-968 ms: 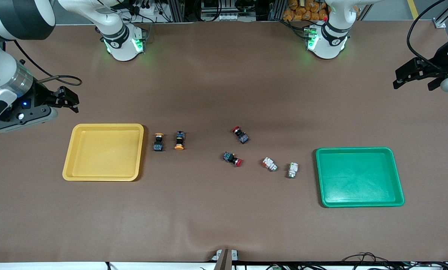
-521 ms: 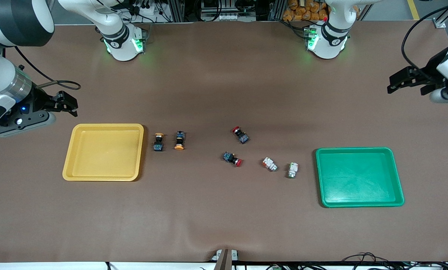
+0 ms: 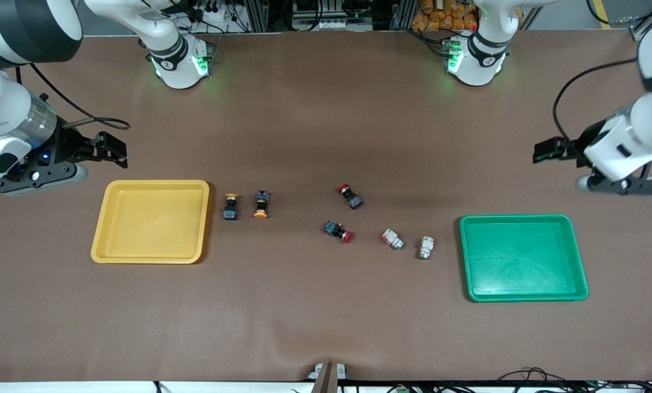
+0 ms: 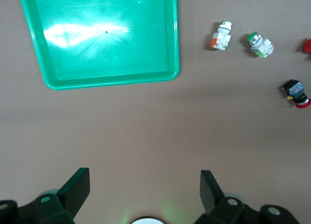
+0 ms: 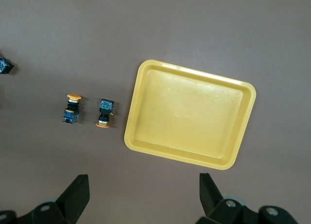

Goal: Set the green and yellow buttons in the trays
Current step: 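Reach blue button with the right gripper while the left gripper reaches green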

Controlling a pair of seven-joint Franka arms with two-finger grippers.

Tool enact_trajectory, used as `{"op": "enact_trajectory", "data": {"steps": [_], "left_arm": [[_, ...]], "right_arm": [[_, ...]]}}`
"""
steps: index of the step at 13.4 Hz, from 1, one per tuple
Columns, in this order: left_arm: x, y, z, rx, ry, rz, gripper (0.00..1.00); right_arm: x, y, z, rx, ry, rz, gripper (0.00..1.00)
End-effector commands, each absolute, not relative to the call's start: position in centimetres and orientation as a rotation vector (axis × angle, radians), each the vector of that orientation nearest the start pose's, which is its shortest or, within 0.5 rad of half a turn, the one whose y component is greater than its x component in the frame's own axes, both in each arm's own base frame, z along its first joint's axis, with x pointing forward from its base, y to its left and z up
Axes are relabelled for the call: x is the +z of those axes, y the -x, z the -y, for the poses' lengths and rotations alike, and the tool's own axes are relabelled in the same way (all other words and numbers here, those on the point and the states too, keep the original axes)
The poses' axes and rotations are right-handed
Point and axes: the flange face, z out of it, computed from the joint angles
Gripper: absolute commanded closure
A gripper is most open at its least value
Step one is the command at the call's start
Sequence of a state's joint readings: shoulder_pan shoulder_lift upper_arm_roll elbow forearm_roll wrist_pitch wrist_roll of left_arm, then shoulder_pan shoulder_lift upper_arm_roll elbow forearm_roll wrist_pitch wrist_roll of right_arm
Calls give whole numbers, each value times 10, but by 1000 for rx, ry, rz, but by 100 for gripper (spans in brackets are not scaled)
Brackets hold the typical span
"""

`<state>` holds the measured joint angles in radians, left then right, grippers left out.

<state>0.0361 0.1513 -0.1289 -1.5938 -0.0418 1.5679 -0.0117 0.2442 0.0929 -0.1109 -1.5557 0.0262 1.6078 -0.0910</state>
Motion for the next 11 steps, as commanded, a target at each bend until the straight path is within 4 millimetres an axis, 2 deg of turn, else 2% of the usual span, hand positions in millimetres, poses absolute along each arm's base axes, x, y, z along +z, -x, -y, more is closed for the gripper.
{"op": "enact_trajectory", "data": {"steps": [1, 4, 6, 8, 10, 11], "left_arm": [[475, -615, 77, 314, 3178, -110, 0], [425, -635, 109, 290, 3179, -153, 0], [402, -648, 117, 229, 3194, -159, 0], [370, -659, 134, 171, 3208, -180, 0], [342, -670, 138, 117, 3220, -167, 0], [322, -674, 140, 103, 3224, -150, 0]], "right_arm": [[587, -578, -87, 60, 3097, 315, 0], [590, -580, -91, 36, 3100, 330, 0], [587, -579, -91, 44, 3101, 322, 0], [573, -583, -94, 40, 3110, 238, 0], [554, -582, -123, 19, 3135, 174, 0], [541, -587, -133, 25, 3168, 139, 0]]}}
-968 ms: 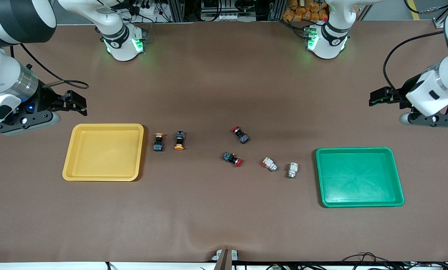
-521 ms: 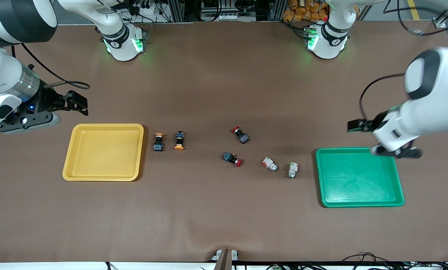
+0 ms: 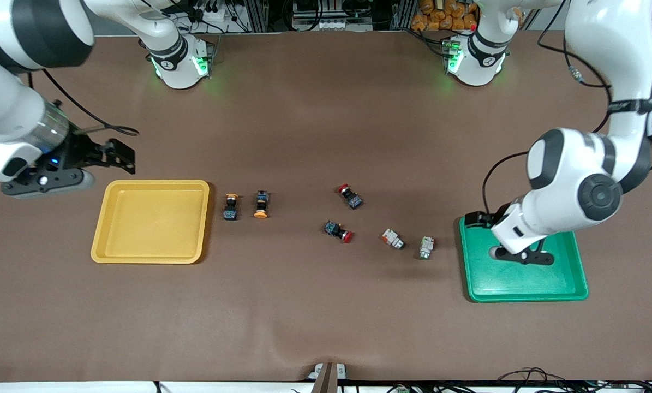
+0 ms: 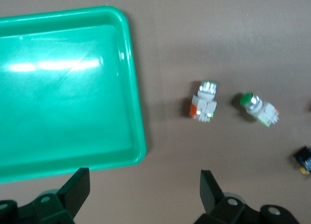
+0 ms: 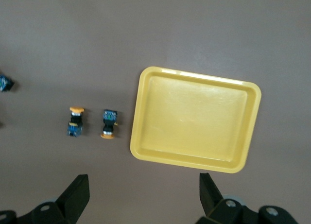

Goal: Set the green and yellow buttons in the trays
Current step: 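Reach blue button with the right gripper while the left gripper reaches green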

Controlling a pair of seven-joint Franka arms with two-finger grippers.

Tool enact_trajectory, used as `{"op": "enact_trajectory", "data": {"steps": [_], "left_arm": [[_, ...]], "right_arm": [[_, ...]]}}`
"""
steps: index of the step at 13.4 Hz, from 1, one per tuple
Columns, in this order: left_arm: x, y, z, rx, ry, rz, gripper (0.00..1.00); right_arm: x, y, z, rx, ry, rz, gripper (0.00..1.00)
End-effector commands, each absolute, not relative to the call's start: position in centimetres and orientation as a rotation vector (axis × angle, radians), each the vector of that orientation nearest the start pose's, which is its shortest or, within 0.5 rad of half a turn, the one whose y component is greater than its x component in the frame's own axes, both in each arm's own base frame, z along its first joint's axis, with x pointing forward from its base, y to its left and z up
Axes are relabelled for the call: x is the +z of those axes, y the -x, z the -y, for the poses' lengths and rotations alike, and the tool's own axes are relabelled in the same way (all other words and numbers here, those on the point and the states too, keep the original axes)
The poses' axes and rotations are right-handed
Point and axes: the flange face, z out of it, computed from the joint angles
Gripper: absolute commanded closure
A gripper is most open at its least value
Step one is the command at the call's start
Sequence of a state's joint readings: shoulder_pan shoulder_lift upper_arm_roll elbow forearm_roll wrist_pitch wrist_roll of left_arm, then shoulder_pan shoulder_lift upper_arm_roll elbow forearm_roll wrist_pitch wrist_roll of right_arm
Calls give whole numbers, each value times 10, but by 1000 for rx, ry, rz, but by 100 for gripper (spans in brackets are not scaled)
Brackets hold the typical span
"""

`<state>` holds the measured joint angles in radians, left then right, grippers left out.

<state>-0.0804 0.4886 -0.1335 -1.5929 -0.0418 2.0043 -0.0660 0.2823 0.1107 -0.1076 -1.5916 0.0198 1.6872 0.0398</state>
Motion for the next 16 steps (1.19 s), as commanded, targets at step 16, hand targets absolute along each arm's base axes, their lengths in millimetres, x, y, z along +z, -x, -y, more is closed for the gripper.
{"op": "enact_trajectory", "data": {"steps": [16], "left_arm": [[229, -674, 220, 32, 3222, -133, 0]], "right_arm": [[279, -612, -225, -114, 3159, 116, 0]]}}
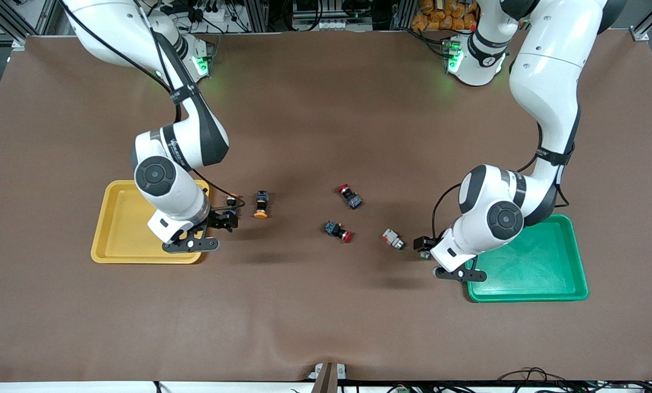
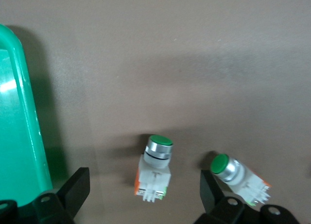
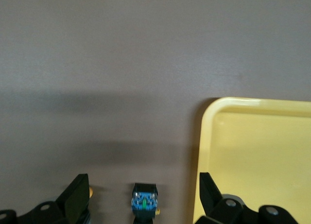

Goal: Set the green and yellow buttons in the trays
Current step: 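Reach blue button with the right gripper while the left gripper reaches green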

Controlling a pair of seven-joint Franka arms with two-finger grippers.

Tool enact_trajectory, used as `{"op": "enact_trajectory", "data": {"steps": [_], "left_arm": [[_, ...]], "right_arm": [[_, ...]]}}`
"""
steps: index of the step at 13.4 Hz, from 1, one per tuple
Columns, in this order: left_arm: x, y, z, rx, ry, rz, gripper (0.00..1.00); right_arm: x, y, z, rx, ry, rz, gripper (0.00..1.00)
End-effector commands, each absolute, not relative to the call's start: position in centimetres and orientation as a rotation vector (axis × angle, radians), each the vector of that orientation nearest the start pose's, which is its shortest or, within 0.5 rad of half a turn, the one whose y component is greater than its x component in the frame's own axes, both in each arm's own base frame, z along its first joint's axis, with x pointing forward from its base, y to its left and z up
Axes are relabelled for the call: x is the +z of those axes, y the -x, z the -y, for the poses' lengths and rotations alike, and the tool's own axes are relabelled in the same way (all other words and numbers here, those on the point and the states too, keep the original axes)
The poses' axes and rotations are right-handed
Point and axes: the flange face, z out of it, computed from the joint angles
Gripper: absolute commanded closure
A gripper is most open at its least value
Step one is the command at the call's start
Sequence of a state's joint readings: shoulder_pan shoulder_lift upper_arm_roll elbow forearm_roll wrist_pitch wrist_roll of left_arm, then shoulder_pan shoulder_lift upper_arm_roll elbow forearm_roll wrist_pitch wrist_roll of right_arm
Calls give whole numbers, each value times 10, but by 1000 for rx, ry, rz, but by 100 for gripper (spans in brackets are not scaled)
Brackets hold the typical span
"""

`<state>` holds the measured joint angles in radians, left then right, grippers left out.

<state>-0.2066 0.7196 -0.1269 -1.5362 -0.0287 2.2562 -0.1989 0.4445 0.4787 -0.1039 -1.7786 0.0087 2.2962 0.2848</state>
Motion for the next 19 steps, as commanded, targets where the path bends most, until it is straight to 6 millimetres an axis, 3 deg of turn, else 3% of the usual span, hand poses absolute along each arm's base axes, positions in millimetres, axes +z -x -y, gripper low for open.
{"op": "enact_trajectory", "data": {"steps": [1, 6, 11, 12, 13, 14, 15, 16, 19], "left_arm": [[223, -672, 222, 45, 3221, -134, 0], [203, -663, 230, 79, 3215, -87, 0], [191, -661, 230, 75, 3218, -79, 9], [190, -660, 229, 80, 3217, -76, 17], [187, -658, 231, 91, 3215, -50, 36], [186, -657, 231, 97, 3214, -6, 64], [181, -655, 231, 110, 3211, 22, 85], [183, -657, 231, 104, 3212, 39, 100], [197, -663, 231, 70, 3220, 100, 100]], "right_arm": [[273, -611, -223, -114, 3154, 100, 0], [284, -579, -225, 171, 3156, 75, 0], [241, -559, -225, 29, 3140, 92, 0], [231, -556, -225, -4, 3136, 95, 0], [225, -555, -227, -17, 3135, 100, 0], [220, -554, -227, -13, 3137, 102, 0], [215, -552, -227, -19, 3137, 104, 0], [211, -549, -225, -33, 3135, 103, 0], [203, -544, -228, -73, 3127, 116, 0]]}}
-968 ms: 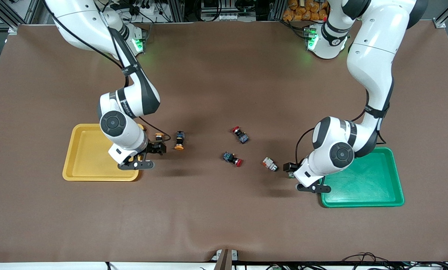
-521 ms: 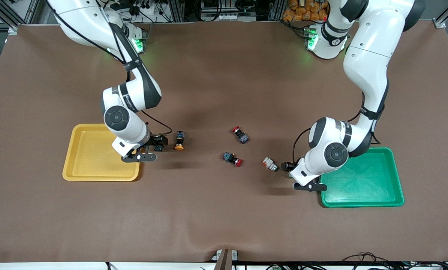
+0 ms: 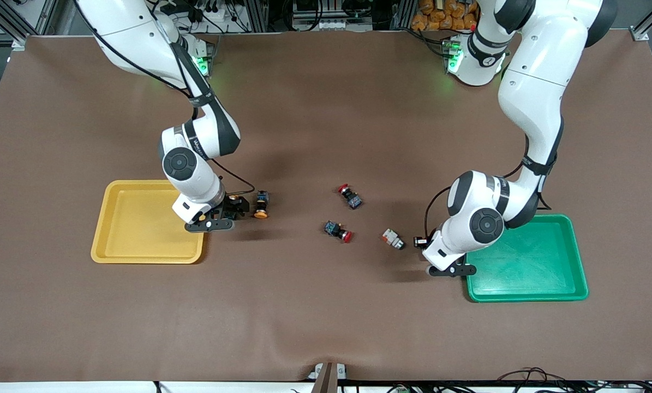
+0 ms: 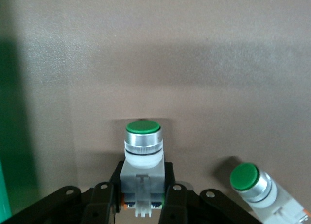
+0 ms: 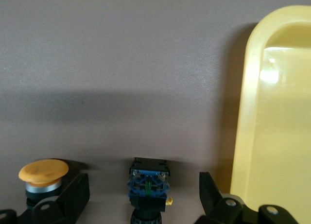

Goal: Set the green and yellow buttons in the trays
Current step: 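Grasp the blue button with the right gripper while the left gripper grasps green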

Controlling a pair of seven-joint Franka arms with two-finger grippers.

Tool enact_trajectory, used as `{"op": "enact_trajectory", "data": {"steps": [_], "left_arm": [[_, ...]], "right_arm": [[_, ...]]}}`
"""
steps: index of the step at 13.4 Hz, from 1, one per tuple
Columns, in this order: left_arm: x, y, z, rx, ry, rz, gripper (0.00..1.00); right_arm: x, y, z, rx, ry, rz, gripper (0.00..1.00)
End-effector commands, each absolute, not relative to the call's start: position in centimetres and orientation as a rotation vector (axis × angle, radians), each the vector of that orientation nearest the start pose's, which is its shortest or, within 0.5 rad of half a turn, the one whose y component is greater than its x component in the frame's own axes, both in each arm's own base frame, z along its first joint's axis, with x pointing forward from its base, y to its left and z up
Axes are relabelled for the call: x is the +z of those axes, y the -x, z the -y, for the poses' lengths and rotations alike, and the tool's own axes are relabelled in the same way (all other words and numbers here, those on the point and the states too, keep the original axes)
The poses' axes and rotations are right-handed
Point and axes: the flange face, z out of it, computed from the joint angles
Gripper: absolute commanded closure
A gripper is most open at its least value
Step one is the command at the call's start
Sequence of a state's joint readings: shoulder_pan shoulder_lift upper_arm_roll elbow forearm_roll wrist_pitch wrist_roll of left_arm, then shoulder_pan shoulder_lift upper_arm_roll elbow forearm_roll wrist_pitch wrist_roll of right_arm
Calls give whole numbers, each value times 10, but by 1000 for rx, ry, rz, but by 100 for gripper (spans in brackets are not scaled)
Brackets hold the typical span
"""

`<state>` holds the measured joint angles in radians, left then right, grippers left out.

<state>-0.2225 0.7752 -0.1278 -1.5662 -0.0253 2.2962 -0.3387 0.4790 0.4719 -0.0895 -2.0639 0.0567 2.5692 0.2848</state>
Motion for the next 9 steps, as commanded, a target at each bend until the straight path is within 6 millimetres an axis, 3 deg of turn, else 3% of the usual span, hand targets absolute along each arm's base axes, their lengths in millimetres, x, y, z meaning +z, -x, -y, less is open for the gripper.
{"op": "enact_trajectory", "data": {"steps": [1, 4, 6, 9], "left_arm": [[202, -666, 228, 55, 3223, 107, 100], [238, -689, 218, -27, 3232, 136, 100], [248, -698, 189, -63, 3198, 172, 100], [251, -699, 163, 8, 3170, 165, 100]], "right_arm": [[200, -542, -229, -65, 3128, 117, 0], [189, -538, -233, -85, 3126, 131, 0], [181, -532, -235, -119, 3120, 145, 0], [174, -529, -237, -136, 3117, 154, 0]]}}
